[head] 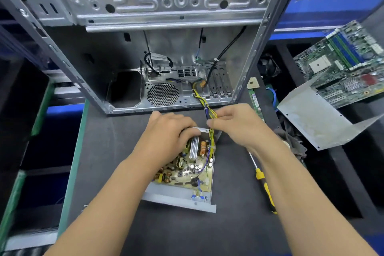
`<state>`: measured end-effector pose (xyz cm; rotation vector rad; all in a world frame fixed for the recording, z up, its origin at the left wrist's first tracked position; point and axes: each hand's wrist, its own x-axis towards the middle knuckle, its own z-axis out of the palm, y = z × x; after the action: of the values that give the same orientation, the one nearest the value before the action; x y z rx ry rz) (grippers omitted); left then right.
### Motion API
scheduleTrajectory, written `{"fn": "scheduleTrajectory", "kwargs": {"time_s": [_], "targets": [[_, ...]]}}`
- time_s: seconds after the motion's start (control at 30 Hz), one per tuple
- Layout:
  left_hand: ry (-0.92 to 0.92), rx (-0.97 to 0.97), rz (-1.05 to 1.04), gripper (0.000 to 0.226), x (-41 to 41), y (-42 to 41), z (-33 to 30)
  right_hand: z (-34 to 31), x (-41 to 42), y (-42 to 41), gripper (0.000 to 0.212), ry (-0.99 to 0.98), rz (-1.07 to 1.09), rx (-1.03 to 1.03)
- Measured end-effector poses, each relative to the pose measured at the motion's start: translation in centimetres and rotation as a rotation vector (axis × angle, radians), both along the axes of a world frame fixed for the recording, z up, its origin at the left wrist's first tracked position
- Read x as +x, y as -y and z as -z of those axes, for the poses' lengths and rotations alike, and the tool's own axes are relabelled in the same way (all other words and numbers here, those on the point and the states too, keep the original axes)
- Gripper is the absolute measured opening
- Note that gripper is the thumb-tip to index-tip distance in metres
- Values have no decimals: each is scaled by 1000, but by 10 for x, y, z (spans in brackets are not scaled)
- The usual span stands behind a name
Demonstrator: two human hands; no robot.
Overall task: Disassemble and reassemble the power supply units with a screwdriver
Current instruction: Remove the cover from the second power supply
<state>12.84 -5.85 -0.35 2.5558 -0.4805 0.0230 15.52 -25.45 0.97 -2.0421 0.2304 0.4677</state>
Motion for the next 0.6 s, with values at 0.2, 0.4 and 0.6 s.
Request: {"fn": "scheduleTrajectory", "kwargs": {"time_s": [0.2, 0.4, 0.6], "targets": [[-79, -69, -33, 25, 4, -8, -7, 1, 14, -15, 31, 139, -5, -109], [118, -369, -342, 9, -21, -67, -14, -12, -25, 12, 16, 511, 173, -80], [-435, -408, -248, 86, -68, -95, 15, 16, -68, -3, 34, 786, -396, -298]]}}
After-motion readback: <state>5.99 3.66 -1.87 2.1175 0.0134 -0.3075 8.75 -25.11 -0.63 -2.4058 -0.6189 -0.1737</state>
